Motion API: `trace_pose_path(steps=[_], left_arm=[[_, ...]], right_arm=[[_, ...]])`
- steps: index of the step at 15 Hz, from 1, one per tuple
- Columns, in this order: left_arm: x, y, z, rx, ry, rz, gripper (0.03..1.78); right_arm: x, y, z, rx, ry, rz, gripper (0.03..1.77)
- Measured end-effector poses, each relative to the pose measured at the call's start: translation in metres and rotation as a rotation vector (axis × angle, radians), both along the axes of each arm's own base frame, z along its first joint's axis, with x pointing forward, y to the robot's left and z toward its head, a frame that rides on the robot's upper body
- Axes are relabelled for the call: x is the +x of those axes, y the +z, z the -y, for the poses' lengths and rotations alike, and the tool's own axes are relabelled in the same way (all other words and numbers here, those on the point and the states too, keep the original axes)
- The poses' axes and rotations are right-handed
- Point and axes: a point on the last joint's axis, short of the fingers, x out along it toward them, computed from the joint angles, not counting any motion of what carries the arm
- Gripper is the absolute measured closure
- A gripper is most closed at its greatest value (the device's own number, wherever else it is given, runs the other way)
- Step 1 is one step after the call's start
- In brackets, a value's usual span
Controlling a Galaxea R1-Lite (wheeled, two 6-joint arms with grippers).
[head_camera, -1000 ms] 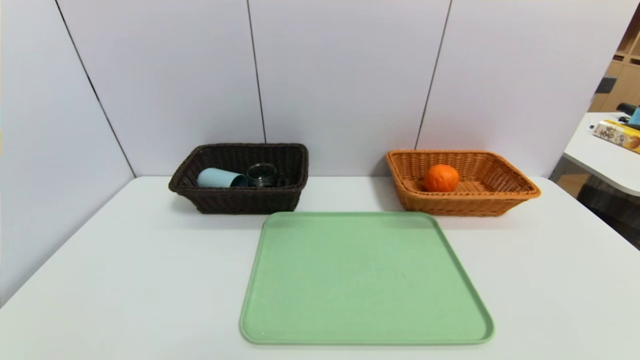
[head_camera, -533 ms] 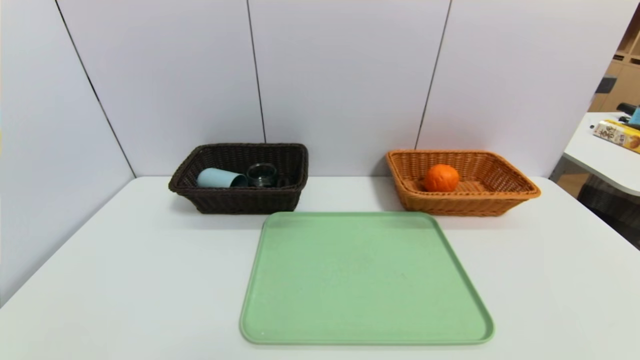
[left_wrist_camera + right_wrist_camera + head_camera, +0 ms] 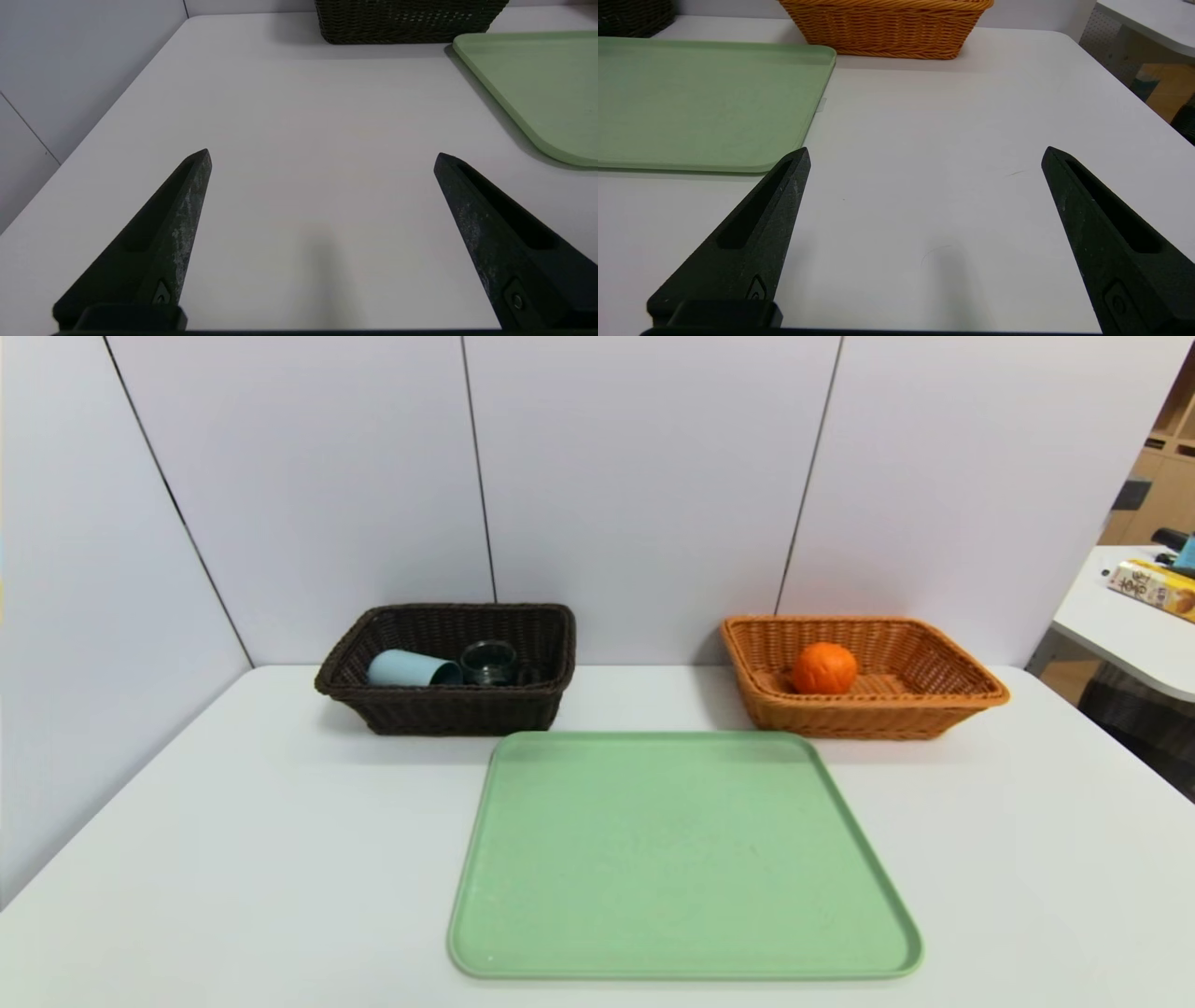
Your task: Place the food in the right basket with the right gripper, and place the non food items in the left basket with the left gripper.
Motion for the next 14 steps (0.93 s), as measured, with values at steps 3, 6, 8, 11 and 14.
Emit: trace_pose_path(steps=[3, 6, 8, 11, 14], left_arm=[[0.0, -0.0014, 0.0, 0.0, -0.002, -0.014, 0.12], [0.0, -0.0009, 0.0001, -0.014, -0.003, -0.009, 0.12], [0.0, -0.0007, 0.0001, -0.024, -0.004, -0.007, 0.12], [0.0, -0.0005, 0.0001, -0.032, -0.005, -0.005, 0.12], [0.0, -0.0005, 0.0001, -0.031, -0.005, -0.005, 0.12]], right_arm=[[0.0, 0.0001, 0.0, 0.034, 0.0, 0.001, 0.09], [0.0, 0.0004, 0.0, 0.052, 0.0, 0.003, 0.09], [0.0, 0.0007, 0.0001, 0.057, 0.0, 0.005, 0.09], [0.0, 0.0006, 0.0001, 0.06, -0.001, 0.004, 0.09], [0.0, 0.0005, 0.0001, 0.059, 0.0, 0.003, 0.09]])
